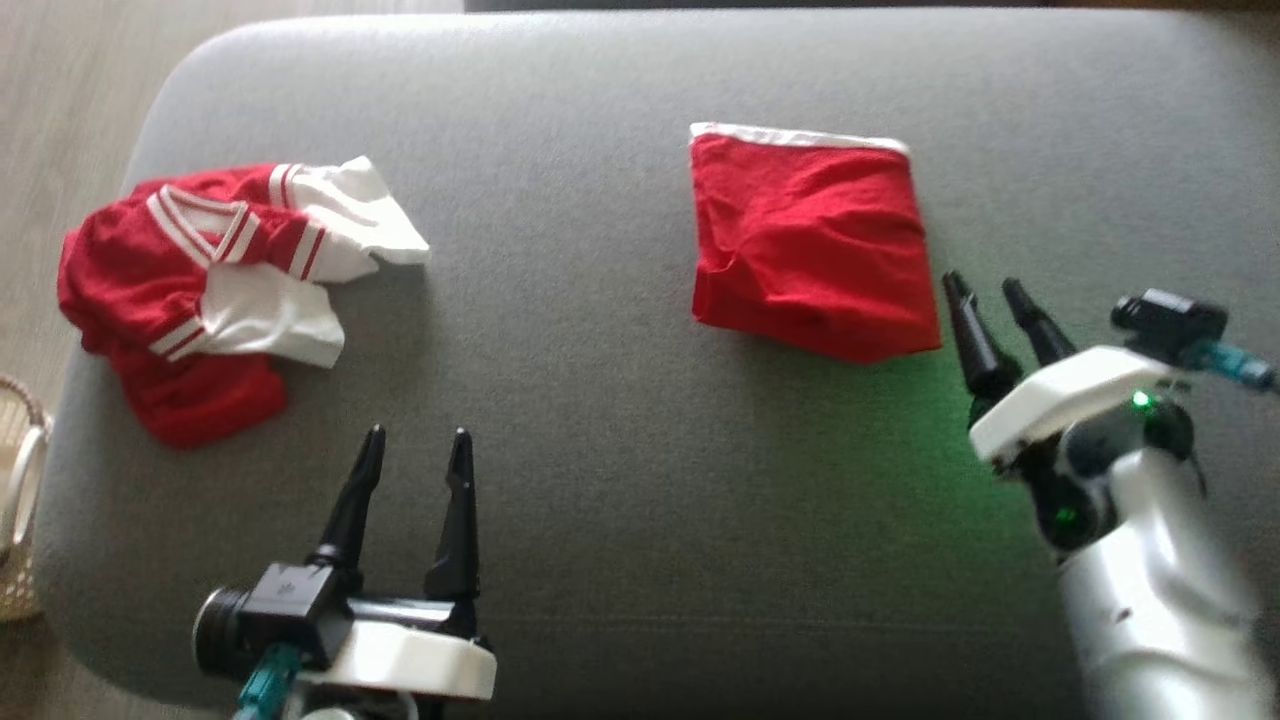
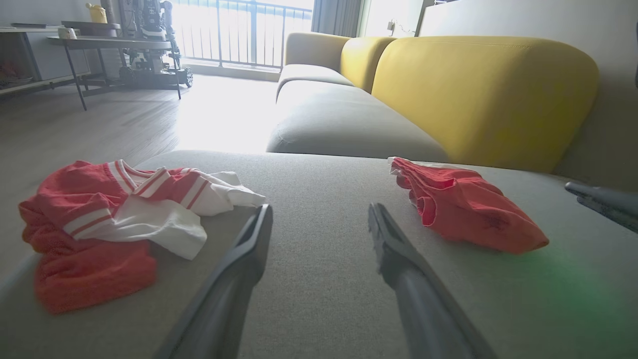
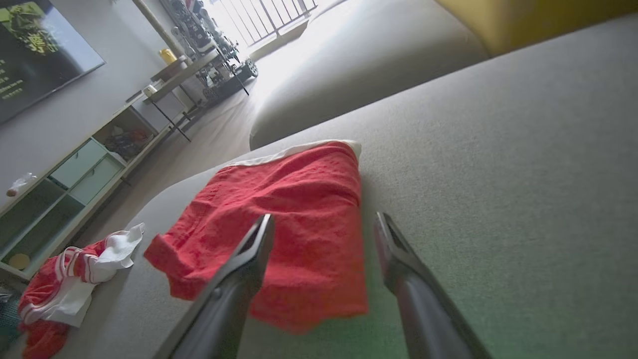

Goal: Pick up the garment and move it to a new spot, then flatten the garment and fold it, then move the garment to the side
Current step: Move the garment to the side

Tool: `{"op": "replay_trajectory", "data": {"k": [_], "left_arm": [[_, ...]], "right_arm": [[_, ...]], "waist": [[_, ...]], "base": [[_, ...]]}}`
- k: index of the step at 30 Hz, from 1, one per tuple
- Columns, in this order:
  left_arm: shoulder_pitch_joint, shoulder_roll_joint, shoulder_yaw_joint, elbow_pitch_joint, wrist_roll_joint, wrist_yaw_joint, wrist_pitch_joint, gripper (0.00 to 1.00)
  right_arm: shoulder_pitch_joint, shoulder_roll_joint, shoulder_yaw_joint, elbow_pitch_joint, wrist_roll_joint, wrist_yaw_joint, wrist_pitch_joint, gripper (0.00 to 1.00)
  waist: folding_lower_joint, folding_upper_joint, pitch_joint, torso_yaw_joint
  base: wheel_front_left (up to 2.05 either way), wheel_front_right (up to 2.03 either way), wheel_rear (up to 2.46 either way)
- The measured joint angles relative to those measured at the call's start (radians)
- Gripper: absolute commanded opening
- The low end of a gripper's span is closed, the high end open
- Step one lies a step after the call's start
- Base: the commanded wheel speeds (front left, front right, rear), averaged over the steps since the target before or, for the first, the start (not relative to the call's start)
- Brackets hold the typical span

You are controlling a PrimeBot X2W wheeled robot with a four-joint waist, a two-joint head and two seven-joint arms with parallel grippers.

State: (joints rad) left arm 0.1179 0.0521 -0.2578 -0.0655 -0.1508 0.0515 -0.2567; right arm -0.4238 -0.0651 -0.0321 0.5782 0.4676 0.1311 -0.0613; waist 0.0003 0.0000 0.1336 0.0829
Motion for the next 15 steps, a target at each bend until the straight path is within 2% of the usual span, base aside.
{"op": "replay_trajectory", "data": {"k": [6,15], "left_arm": [[-0.032,-0.001,-0.023,0.002,-0.003,-0.001,0.000,1.00],[-0.099,-0.001,-0.045,0.005,-0.014,-0.008,0.000,1.00]], "right_arm": [[-0.110,-0.057,-0.001,0.081,0.179,0.000,0.125,1.00],[-0.224,-0.127,0.015,0.216,0.300,0.000,0.240,1.00]], "waist": [[-0.0001,0.0000,0.054,0.036],[-0.0001,0.0000,0.127,0.075]], "base": [[0.00,0.00,0.00],[0.00,0.00,0.00]]}}
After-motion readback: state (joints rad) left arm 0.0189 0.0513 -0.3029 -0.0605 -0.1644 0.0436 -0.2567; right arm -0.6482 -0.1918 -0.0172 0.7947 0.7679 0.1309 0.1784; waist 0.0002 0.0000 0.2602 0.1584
